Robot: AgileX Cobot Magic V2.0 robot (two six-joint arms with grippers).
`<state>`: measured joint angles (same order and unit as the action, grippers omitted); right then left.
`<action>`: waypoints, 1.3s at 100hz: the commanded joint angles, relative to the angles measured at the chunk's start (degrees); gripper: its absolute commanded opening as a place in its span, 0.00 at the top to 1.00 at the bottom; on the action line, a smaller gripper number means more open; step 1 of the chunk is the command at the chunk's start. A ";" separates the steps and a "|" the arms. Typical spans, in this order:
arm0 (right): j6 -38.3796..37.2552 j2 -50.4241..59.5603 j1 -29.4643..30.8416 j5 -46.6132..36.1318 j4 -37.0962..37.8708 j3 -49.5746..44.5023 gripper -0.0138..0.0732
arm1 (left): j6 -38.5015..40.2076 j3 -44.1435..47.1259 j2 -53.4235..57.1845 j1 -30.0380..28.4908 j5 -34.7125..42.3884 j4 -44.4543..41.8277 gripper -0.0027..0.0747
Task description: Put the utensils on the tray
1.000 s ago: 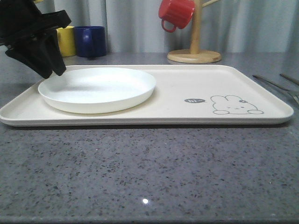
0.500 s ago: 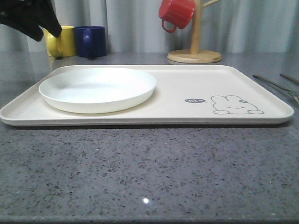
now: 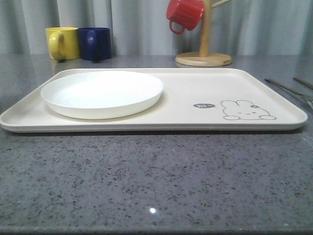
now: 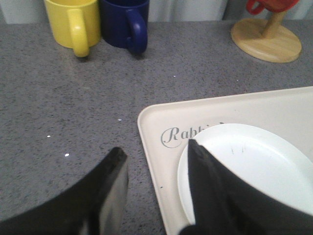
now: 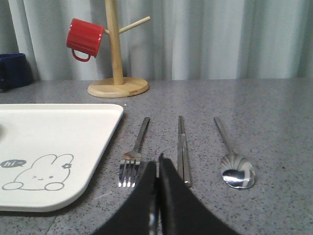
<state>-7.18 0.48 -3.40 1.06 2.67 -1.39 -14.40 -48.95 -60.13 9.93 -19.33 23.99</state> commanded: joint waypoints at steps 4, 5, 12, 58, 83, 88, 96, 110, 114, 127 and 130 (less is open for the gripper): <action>0.43 1.18 0.26 -4.98 0.04 -0.19 0.92 | -0.21 3.74 7.23 -1.48 6.23 0.68 0.59; 0.43 1.18 0.26 -4.98 0.04 -0.19 0.92 | -0.21 4.45 8.08 -1.75 6.53 0.57 0.59; 0.43 1.18 0.26 -4.98 0.04 -0.19 0.92 | -0.21 7.97 12.12 -2.78 7.88 0.36 0.59; 0.43 1.18 0.26 -4.98 0.04 -0.19 0.92 | -0.21 21.35 32.45 -3.81 8.26 -0.92 0.59; 0.43 1.18 0.26 -8.98 0.04 -0.19 0.92 | -0.21 22.46 34.33 -3.81 8.36 -1.33 0.88; 0.43 1.18 0.26 -10.14 0.04 -0.12 0.92 | -0.21 22.46 34.33 -3.81 8.36 -1.33 0.97; 0.43 1.18 0.26 -10.25 0.04 0.92 0.92 | -0.21 22.46 34.33 -3.81 8.36 -1.33 0.99; 0.43 -0.03 0.26 -3.60 0.04 6.50 0.92 | -0.21 22.46 34.33 -3.81 8.36 -1.33 0.99; 0.43 -1.27 0.26 0.50 0.04 8.74 0.92 | -0.21 22.46 34.33 -3.81 8.36 -1.33 0.99; 0.43 -8.02 0.26 13.11 0.04 18.97 0.92 | -0.21 22.46 34.33 -3.81 8.36 -1.33 0.99; 0.43 -10.54 0.26 15.58 0.04 21.29 0.92 | -0.21 22.46 34.33 -3.81 8.36 -1.33 0.99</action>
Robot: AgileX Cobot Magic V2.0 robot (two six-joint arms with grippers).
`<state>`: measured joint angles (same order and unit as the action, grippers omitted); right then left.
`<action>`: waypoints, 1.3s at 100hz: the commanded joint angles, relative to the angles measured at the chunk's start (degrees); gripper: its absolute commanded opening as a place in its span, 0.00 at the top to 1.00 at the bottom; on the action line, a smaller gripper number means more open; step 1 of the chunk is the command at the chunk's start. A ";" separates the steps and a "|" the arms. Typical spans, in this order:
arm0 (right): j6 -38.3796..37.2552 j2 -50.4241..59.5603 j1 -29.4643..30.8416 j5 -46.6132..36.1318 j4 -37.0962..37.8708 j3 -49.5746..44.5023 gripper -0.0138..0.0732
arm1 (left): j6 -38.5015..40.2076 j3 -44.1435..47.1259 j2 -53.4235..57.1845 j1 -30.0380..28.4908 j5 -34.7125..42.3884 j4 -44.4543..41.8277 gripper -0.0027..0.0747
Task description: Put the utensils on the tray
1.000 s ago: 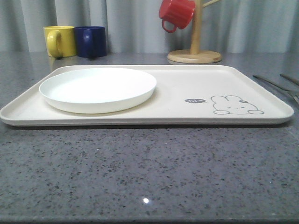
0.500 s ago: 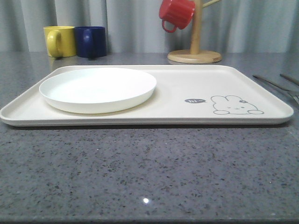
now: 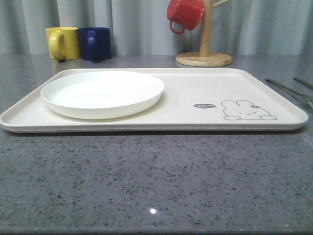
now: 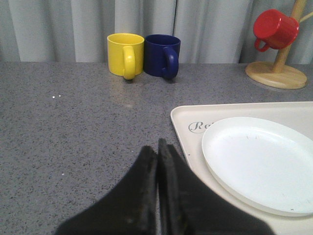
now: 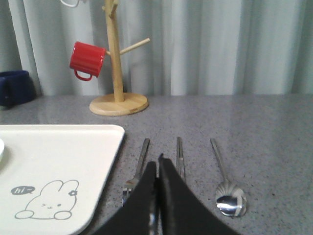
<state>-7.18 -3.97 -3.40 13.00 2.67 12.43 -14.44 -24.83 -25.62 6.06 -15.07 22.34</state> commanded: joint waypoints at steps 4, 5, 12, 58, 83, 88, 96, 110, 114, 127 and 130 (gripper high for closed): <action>0.43 -8.80 0.26 7.23 0.04 10.97 0.92 | -0.17 -1.66 -0.18 0.06 4.10 0.31 0.99; 0.43 -9.94 0.26 8.35 0.04 11.56 0.92 | -0.17 -1.66 -0.18 0.06 4.10 0.31 0.99; 0.43 -15.97 0.26 14.02 0.09 17.39 0.92 | -0.17 -1.66 -0.18 0.06 4.10 0.31 0.99; 0.43 -48.42 0.26 31.77 0.09 38.41 0.92 | -0.17 -1.66 -0.18 0.06 4.10 0.31 0.99; 0.43 -52.82 0.26 32.53 -0.22 38.41 0.61 | -0.17 -1.66 -0.18 0.06 4.10 0.31 0.99; 0.43 -52.88 0.26 32.73 -0.35 38.41 0.52 | -0.17 -1.66 -0.18 0.06 4.10 0.31 0.99; 0.43 -52.93 0.26 32.78 -0.42 38.41 0.43 | -0.17 -1.66 -0.18 0.06 4.10 0.31 0.99; 0.43 -53.09 0.26 30.64 -2.67 38.49 0.41 | -0.17 -1.66 -0.18 0.06 4.10 0.31 0.99; 0.43 -53.39 0.21 29.50 -3.38 38.62 0.41 | -0.17 -1.66 -0.18 0.06 4.10 0.31 0.99; 0.43 -56.74 0.00 28.74 -3.64 41.14 0.41 | -0.17 -1.66 -0.18 0.06 4.10 0.31 0.99; 0.43 -57.72 0.00 28.78 -3.64 41.94 0.41 | -0.17 -1.66 -0.18 0.06 4.10 0.31 0.99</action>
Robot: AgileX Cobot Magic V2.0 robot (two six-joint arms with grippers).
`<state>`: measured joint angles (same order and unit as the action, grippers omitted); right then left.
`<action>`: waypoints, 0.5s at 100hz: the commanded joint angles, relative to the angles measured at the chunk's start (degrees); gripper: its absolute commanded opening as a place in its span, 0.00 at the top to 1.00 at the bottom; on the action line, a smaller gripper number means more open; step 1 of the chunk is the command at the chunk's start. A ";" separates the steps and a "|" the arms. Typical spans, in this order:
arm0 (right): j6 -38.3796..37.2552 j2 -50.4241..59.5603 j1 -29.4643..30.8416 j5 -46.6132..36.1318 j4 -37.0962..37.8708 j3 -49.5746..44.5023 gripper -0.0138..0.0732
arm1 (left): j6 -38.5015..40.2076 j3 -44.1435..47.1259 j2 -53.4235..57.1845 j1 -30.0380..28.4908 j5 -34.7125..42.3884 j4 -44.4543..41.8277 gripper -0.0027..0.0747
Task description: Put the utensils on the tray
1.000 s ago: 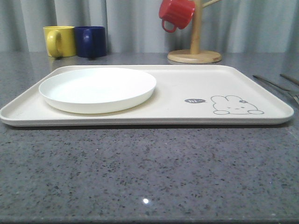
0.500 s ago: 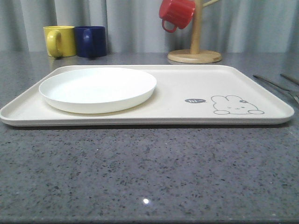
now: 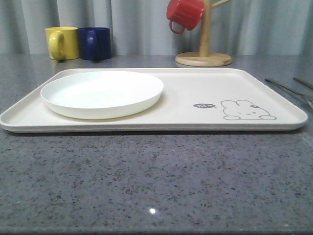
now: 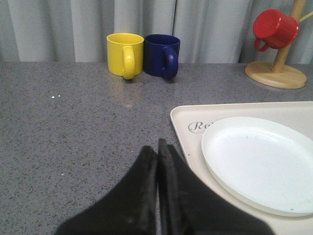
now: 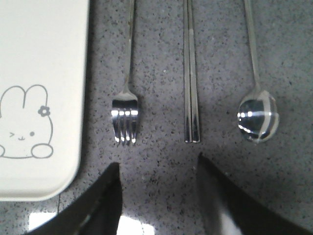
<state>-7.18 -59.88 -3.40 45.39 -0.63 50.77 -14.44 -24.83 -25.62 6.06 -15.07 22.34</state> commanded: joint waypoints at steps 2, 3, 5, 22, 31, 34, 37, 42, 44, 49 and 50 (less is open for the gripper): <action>0.43 -2.59 0.00 -3.52 -0.34 4.20 0.41 | -0.17 -1.66 -0.18 0.06 4.10 0.31 0.99; 0.43 -2.85 0.00 -3.52 -0.34 4.41 0.41 | -0.17 -1.66 -0.18 0.06 4.10 0.31 0.99; 0.43 -3.61 0.00 -3.46 -0.34 5.05 0.41 | -0.17 -1.66 -0.18 0.06 4.10 0.31 0.99; 0.57 -10.50 -0.12 -4.02 -0.34 9.99 0.41 | -0.17 -1.66 -0.18 0.06 4.10 0.31 0.99; 1.97 -14.09 -1.06 -3.94 -0.34 12.80 0.41 | -0.17 -1.66 -0.18 0.06 4.10 0.31 0.99; 2.16 -15.56 -1.43 -3.79 -0.34 13.87 0.41 | -0.17 -1.66 -0.18 0.06 4.10 0.31 0.99; 2.29 -16.72 -1.85 -3.74 -0.34 14.65 0.41 | -0.17 -1.66 -0.18 0.06 4.10 0.31 0.99; 2.29 -18.66 -2.47 -3.74 -0.34 15.91 0.41 | -0.17 -1.66 -0.18 0.06 4.10 0.31 0.99; 2.29 -19.49 -2.76 -3.74 -0.34 16.39 0.41 | -0.17 -1.66 -0.18 0.06 4.10 0.31 0.99; 2.31 -21.31 -3.35 -3.79 -0.34 17.39 0.41 | -0.17 -1.66 -0.18 0.06 4.10 0.31 0.99; 2.31 -21.55 -3.41 -3.79 -0.34 17.51 0.41 | -0.17 -1.66 -0.18 0.06 4.10 0.31 0.99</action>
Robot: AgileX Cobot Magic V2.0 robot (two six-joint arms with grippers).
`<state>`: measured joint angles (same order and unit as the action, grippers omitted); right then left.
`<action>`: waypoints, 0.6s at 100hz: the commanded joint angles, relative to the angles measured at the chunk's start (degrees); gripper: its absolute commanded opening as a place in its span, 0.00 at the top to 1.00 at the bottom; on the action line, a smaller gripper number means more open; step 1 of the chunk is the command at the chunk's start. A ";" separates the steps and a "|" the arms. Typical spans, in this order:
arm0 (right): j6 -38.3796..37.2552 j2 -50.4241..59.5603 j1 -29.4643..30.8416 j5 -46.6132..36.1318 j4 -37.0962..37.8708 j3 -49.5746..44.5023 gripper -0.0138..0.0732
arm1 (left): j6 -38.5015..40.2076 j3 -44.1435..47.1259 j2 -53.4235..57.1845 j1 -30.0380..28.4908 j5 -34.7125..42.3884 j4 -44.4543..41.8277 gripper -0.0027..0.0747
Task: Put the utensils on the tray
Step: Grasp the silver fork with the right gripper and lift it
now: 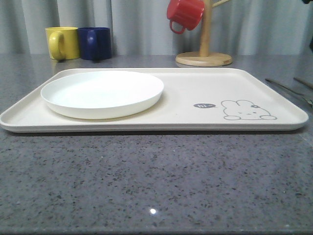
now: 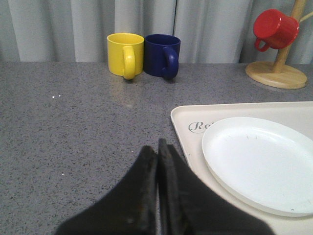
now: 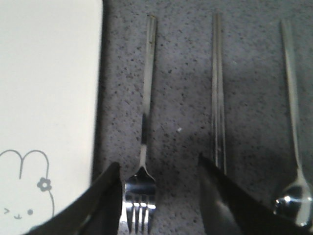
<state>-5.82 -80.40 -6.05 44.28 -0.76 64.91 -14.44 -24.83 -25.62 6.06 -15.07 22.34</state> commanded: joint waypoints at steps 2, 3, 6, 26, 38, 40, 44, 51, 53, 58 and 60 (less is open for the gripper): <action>0.95 -1.75 -0.92 -2.68 -0.21 3.73 0.41 | -0.17 -1.66 -0.18 0.06 4.10 0.31 0.99; 0.95 -2.22 -0.93 -2.68 -0.21 3.98 0.41 | -0.17 -1.66 -0.18 0.06 4.10 0.31 0.99; 0.95 -3.16 -1.11 -2.68 -0.21 4.43 0.41 | -0.17 -1.66 -0.18 0.06 4.10 0.31 0.99; 0.95 -8.58 -1.26 -2.74 -0.10 6.17 0.41 | -0.17 -1.66 -0.18 0.06 4.10 0.31 0.99; 0.95 -10.82 -1.26 -2.95 -0.11 6.16 0.41 | -0.17 -1.66 -0.18 0.06 4.10 0.31 0.99; 0.95 -11.15 -1.26 -2.95 -0.11 6.16 0.41 | -0.17 -1.66 -0.18 0.06 4.10 0.31 0.99; 0.95 -11.72 -1.26 -3.00 -0.11 6.16 0.41 | -0.17 -1.66 -0.18 0.06 4.10 0.31 0.99; 0.95 -12.73 -1.26 -3.07 -0.11 6.16 0.41 | -0.17 -1.66 -0.18 0.06 4.10 0.31 0.99; 0.95 -13.04 -1.26 -3.07 -0.11 6.16 0.41 | -0.17 -1.66 -0.18 0.06 4.10 0.31 0.99; 0.95 -13.60 -1.26 -3.07 -0.11 6.16 0.43 | -0.17 -1.66 -0.18 0.06 4.10 0.31 0.99; 0.95 -13.79 -1.26 -3.00 -0.11 6.16 0.43 | -0.17 -1.66 -0.18 0.06 4.10 0.31 0.99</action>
<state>-5.57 -95.58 -7.33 43.46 -0.78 69.12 -14.44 -24.83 -25.62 6.06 -15.07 22.32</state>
